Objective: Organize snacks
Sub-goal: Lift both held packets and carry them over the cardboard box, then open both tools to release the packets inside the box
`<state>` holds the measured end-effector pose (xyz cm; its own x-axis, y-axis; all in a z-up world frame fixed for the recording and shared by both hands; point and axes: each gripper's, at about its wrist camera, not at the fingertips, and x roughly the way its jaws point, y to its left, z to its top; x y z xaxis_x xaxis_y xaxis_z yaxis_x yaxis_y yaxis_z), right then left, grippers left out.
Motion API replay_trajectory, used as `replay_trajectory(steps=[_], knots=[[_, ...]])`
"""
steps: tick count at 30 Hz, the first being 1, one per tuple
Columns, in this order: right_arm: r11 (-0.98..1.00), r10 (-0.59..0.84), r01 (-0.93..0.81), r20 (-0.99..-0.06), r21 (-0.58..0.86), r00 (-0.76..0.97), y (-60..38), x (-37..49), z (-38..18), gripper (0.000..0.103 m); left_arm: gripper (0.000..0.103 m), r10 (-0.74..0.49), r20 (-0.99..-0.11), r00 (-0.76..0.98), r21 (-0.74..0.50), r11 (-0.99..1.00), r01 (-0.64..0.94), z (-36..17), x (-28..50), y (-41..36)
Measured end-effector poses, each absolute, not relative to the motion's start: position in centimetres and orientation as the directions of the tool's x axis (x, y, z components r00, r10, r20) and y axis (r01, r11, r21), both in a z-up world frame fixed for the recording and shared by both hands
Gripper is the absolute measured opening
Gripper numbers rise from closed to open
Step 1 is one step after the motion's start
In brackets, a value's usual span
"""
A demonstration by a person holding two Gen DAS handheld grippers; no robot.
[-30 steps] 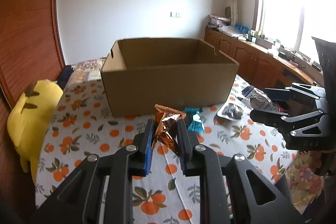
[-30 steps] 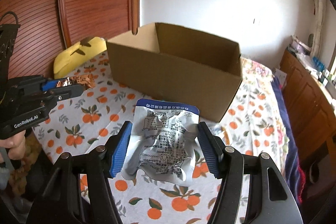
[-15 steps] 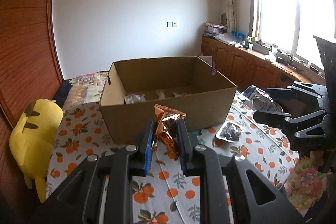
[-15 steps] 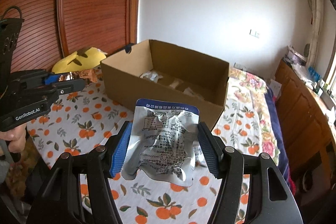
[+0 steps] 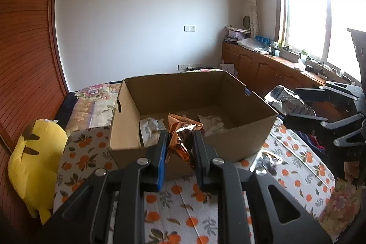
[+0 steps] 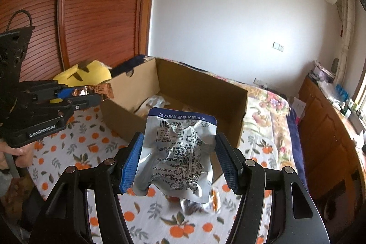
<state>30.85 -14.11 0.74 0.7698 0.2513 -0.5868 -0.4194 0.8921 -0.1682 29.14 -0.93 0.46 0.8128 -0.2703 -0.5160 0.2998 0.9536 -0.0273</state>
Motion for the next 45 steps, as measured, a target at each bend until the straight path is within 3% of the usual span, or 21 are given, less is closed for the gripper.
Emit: replay_trajectory(steps=[15,30,37,45], knots=[[0.874,0.222,-0.440,-0.635,-0.207,0.740,-12.8,38.5,-2.5,0.064,0.018,-0.258,-0.541,0.800,-0.036,0.958,0.285,-2.3,35.8,-0.3],[0.904,0.213,-0.401,-0.660,-0.147,0.721,-13.6,42.9,-5.7,0.064,0.019,-0.266,-0.576,0.773,-0.051,0.955,0.291,-5.0,39.2,-0.4],[0.918,0.246,-0.391,-0.678,-0.066,0.693,-14.8,43.9,-6.5,0.065,0.024,-0.280,-0.583,0.763,-0.069,0.952,0.297,-5.1,39.9,-0.4],[0.921,0.229,-0.379,-0.664,-0.089,0.712,-14.8,43.3,-6.4,0.069,0.029,-0.287,-0.592,0.753,-0.068,0.949,0.308,-4.8,39.4,-0.6]])
